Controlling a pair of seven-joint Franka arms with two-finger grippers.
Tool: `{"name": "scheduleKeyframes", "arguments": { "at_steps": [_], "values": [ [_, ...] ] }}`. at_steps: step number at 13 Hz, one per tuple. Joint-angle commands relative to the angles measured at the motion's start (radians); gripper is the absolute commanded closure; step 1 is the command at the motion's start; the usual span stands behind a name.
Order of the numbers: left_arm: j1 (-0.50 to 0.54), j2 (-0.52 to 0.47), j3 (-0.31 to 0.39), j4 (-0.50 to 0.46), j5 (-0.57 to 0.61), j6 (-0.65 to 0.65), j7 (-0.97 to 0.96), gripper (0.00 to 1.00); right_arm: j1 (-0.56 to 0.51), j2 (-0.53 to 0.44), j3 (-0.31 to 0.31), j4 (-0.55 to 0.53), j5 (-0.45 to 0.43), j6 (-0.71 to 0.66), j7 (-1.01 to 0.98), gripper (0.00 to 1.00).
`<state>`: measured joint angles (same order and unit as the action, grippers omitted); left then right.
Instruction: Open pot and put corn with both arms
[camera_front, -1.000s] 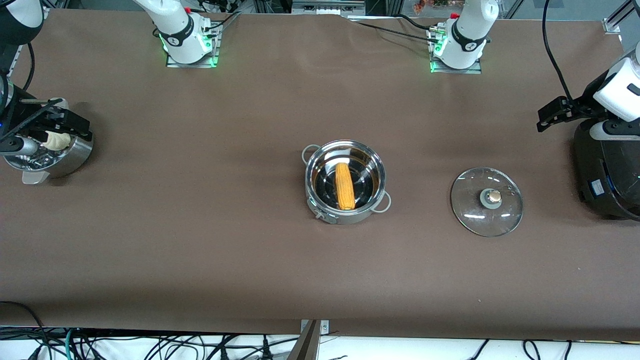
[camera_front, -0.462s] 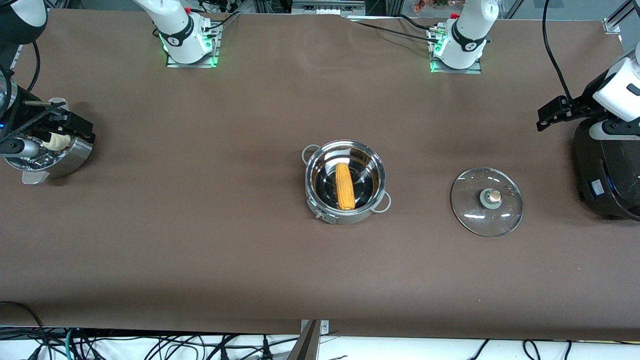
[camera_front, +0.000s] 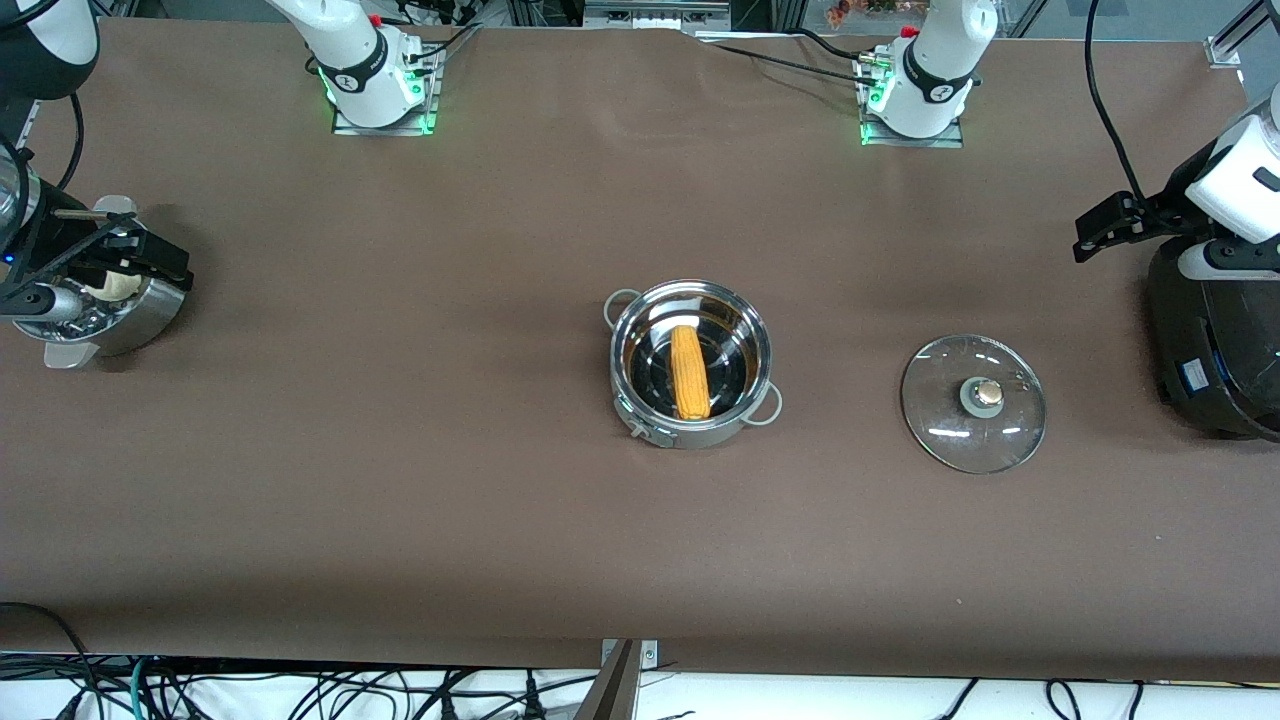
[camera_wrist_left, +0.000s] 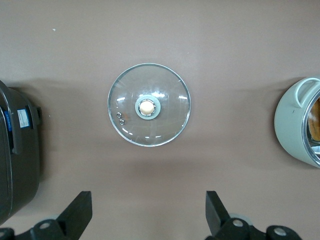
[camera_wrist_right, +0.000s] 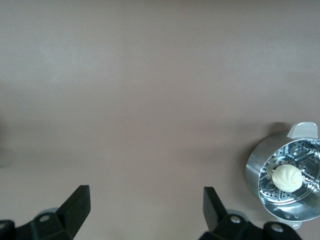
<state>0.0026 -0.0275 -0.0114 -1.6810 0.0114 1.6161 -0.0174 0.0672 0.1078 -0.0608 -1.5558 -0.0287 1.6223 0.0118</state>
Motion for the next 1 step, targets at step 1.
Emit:
{"name": "scheduleKeyframes", "arguments": {
  "at_steps": [1],
  "values": [
    [0.007,0.0,0.002,0.004,-0.021,-0.01,0.024,0.0,-0.003,0.006,0.004,0.023,-0.008,-0.013,0.007,0.0]
  ]
}}
